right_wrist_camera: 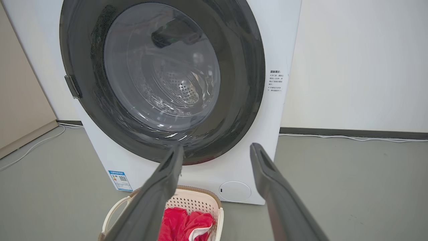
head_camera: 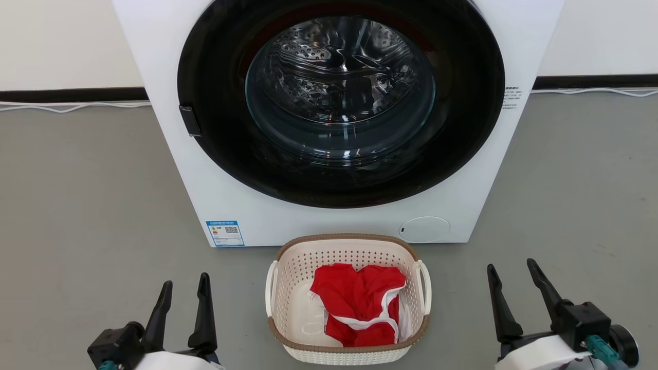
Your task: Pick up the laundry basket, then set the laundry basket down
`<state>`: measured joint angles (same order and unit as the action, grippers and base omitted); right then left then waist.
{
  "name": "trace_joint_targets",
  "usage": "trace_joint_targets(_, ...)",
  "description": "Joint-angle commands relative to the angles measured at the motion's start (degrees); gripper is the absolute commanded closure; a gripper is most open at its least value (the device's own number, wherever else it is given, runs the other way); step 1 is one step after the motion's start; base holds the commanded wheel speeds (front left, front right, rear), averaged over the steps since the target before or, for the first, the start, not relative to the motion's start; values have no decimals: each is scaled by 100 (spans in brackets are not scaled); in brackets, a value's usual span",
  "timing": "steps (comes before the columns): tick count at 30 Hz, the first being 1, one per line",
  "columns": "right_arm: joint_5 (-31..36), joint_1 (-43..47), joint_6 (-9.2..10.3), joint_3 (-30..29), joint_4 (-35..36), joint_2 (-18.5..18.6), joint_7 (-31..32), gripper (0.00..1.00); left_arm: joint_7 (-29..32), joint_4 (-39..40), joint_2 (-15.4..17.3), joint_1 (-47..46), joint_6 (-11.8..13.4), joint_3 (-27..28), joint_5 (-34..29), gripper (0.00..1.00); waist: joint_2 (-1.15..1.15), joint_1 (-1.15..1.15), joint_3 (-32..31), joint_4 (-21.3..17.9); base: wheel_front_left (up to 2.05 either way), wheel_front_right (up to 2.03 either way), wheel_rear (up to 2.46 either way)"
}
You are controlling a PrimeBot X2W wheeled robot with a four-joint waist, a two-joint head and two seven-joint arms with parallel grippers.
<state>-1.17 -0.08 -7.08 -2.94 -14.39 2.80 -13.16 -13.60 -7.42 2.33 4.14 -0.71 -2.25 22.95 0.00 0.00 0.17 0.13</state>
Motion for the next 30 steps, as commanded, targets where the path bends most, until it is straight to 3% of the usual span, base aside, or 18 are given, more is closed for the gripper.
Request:
trace_joint_targets(1,191,-121,-39,133,148,16,-116,0,-72,198,52,-118,44,134,-171,0,0,0,-1,-8,0,0,0)
trace_joint_targets(5,492,-129,-41,123,141,14,-183,0,-139,219,54,-103,58,122,-407,0,0,0,-12,-25,0,0,0)
trace_joint_targets(30,473,-286,-41,-18,-13,9,-184,0,-140,78,54,-139,-6,140,-399,0,0,0,-26,2,0,0,0)
